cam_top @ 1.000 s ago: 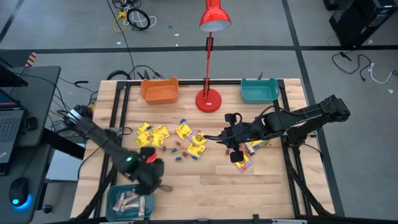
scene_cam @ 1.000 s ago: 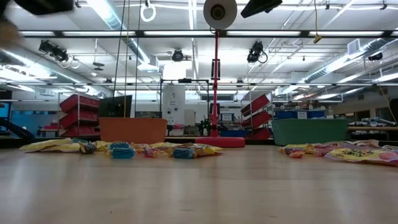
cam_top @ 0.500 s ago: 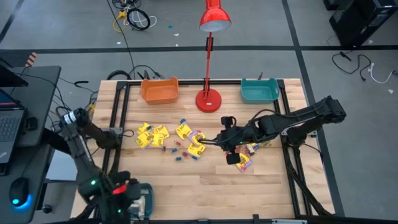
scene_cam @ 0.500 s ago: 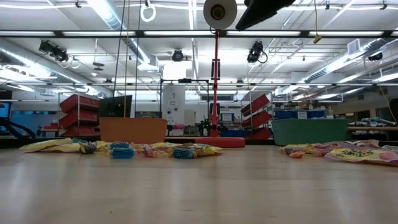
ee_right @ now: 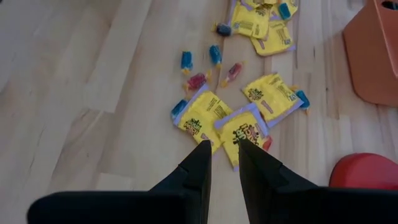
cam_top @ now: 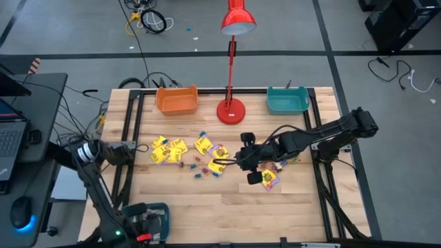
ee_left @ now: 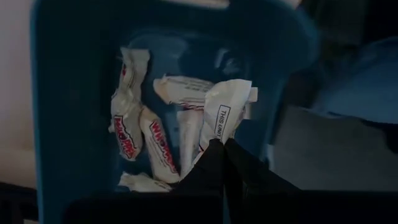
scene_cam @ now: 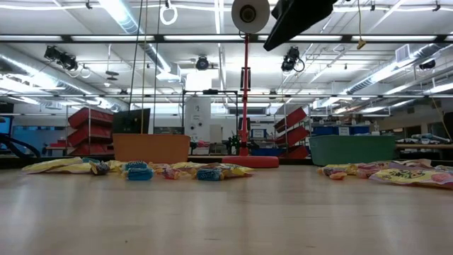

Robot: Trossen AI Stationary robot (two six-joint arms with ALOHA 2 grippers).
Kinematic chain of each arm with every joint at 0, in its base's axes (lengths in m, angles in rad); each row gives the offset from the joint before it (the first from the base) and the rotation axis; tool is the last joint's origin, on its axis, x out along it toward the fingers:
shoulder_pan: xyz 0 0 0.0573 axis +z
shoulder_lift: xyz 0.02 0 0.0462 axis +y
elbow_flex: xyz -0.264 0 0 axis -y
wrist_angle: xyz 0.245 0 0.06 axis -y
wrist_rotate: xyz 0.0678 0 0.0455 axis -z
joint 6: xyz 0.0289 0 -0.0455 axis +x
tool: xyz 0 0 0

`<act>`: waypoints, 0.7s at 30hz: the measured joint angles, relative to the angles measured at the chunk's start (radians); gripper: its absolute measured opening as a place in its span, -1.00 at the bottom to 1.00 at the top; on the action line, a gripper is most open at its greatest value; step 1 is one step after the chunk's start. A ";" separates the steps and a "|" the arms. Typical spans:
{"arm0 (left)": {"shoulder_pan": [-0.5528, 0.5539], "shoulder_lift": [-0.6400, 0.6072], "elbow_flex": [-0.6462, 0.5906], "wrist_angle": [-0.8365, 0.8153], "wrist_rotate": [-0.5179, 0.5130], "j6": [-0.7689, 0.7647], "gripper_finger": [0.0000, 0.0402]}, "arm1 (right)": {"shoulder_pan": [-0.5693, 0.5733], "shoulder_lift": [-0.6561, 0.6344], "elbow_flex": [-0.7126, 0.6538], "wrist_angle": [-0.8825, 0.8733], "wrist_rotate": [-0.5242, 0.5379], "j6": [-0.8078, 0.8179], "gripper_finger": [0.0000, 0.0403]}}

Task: Sort candy
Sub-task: Put the white candy into the blue bin

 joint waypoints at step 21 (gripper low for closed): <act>0.001 0.076 0.000 -0.050 0.013 -0.064 -1.00 | 0.000 -0.002 0.000 0.028 0.000 0.001 -0.66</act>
